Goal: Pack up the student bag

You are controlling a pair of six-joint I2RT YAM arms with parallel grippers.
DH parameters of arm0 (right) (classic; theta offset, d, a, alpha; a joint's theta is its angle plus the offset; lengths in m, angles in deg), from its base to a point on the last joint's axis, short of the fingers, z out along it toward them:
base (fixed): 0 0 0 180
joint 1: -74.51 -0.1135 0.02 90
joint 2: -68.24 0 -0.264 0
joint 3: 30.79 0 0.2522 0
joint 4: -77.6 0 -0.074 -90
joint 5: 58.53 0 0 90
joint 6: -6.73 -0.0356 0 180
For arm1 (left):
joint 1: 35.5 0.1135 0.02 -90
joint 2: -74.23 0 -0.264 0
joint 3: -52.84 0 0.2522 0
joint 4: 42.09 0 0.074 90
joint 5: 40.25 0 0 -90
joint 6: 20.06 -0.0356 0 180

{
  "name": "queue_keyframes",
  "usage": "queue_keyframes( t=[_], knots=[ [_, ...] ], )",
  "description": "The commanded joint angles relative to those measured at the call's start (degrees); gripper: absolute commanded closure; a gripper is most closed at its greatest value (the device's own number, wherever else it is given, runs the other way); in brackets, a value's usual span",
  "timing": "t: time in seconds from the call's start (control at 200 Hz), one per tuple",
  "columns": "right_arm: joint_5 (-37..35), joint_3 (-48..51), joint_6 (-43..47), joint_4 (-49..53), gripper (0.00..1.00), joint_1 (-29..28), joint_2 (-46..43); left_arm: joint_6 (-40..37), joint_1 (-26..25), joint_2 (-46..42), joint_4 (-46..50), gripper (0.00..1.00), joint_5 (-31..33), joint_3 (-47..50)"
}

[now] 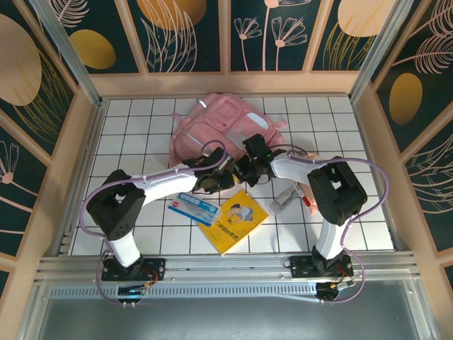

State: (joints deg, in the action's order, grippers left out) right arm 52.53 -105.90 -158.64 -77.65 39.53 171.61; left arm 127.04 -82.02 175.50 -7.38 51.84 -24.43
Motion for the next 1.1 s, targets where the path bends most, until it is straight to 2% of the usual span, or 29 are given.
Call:
queue_keyframes(
  t=[0.0, 0.175, 0.27, 0.44, 0.576, 0.721, 0.836, 0.896, 1.001, 1.096],
  knots=[
    [-0.3, -2.03, 0.66, 0.51, 1.0, 0.02, -2.14, -3.04, -0.05, -0.16, 3.95, 0.76, 2.56, 0.25],
    [-1.12, -2.49, 1.88, 0.96, 1.0, 0.44, -2.12, -8.26, -0.09, -0.71, 9.29, 1.0, 7.23, -3.02],
    [-2.53, -3.4, 4.11, 2.62, 1.0, 0.55, -2.1, -11.68, -0.11, -2.12, 10.96, 1.0, 9.76, -5.31],
    [-4.95, -4.83, 8.38, 5.81, 1.0, 0.71, -1.64, -18.11, 0.02, -4.61, 10.22, 1.0, 8.59, -7.04],
    [-6.13, -4.75, 12.72, 6.45, 1.0, 1.66, -1.06, -19.49, 0.56, -8.03, 9.74, 1.0, 8.86, -5.55],
    [-1.42, -3.51, 19.13, 3.08, 1.0, 3.29, -1.96, -23.12, 5.85, -12.12, 10.45, 1.0, 9.56, -2.22],
    [0.77, -3.84, 23.01, 3.79, 1.0, 7.63, -3.26, -27.55, 11.32, -15.92, 8.59, 1.0, 8.44, 2.62],
    [2.94, -4.29, 24.62, 3.74, 1.0, 8.89, -3.04, -30.29, 11.71, -17.42, 7.74, 1.0, 7.84, 4.09],
    [5.58, -4.87, 27.04, 3.0, 1.0, 10.01, -3.22, -31.12, 11.63, -18.93, 6.02, 1.0, 2.16, 5.97],
    [5.82, -4.79, 30.18, 2.18, 0.66, 9.22, -5.06, -28.02, 11.64, -20.55, 2.93, 1.0, -4.21, 7.23]
  ],
)
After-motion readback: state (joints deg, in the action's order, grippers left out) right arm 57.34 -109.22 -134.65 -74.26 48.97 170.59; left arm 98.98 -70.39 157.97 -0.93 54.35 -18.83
